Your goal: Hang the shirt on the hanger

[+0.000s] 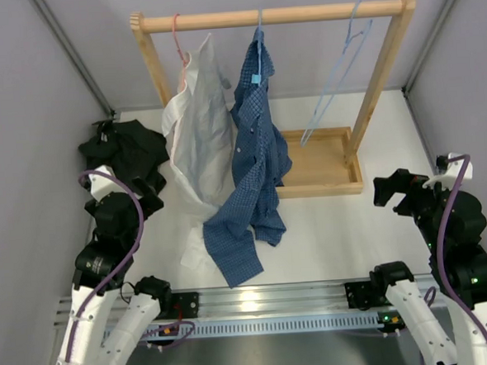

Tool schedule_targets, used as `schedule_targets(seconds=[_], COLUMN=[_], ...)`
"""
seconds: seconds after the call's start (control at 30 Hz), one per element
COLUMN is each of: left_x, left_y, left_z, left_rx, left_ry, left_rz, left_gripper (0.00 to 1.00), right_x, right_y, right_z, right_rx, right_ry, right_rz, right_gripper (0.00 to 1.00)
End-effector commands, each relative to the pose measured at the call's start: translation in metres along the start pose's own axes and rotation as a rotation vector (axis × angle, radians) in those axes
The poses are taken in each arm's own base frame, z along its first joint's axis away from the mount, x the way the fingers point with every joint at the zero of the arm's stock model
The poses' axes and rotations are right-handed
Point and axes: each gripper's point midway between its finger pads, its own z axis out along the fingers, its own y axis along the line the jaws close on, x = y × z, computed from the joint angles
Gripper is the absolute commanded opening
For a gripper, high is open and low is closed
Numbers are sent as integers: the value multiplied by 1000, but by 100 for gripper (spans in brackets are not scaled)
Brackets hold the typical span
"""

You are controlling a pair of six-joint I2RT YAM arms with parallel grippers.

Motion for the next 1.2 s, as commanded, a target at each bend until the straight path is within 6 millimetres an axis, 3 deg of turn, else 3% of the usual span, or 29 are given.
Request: schedule_targets(seconds=[0.0,0.17,0.3,0.33,0.4,0.43,0.47,0.53,0.57,0.63,0.67,0.7,0.77,0.8,0.9,0.93,0.97,1.0,1.03,1.1,1.17], left_x=[-13,-13,-17,-31,-33,-45,-39,-54,-53,-41,-48,-35,-38,-14,-4,19,22,12,33,51,86], left_y=[2,11,5,7,13,12,5,17,12,38,31,46,53,62,71,79,83,80,84,82,81], left_z=[0,3,13,15,32,39,55,74,87,136,137,163,194,218,257,277,288,301,315,327,333], left_rx=[-31,-134,-202,-249,-351,-363,-362,-405,-376,-460,-434,-497,-502,-554,-566,-599,-607,-589,-603,-593,-601], left_ry=[-47,-16,34,-6,-2,-26,23,20,55,136,125,171,179,243,302,355,363,347,396,447,531], left_rz=[-39,-104,-130,-168,-175,-193,-186,-257,-284,-362,-388,-424,-467,-472,-535,-529,-521,-510,-493,-501,-528], left_gripper=[98,98,98,98,98,98,98,98,98,97,96,95,94,94,94,94,94,94,94,94,90], right_x=[-11,-6,0,1,3,5,6,10,12,19,19,21,22,24,29,30,31,36,38,44,48], right_y=[9,20,23,24,26,25,27,36,38,47,50,52,59,60,67,71,72,72,73,71,70], right_z=[-4,-3,-2,-2,-1,0,0,-2,-3,-4,-5,-6,-8,-8,-10,-12,-13,-11,-12,-9,-6], right_rx=[-44,-101,-123,-124,-137,-137,-145,-201,-219,-278,-293,-311,-350,-364,-409,-433,-442,-447,-458,-455,-450], right_ry=[-35,-7,10,11,14,19,22,38,42,58,58,62,71,78,92,97,96,106,109,119,127], right_rz=[18,21,30,36,37,38,38,33,33,30,30,29,26,23,21,22,21,22,15,11,13], right_gripper=[100,99,100,99,99,99,100,99,99,99,99,99,99,100,99,99,99,99,99,99,99])
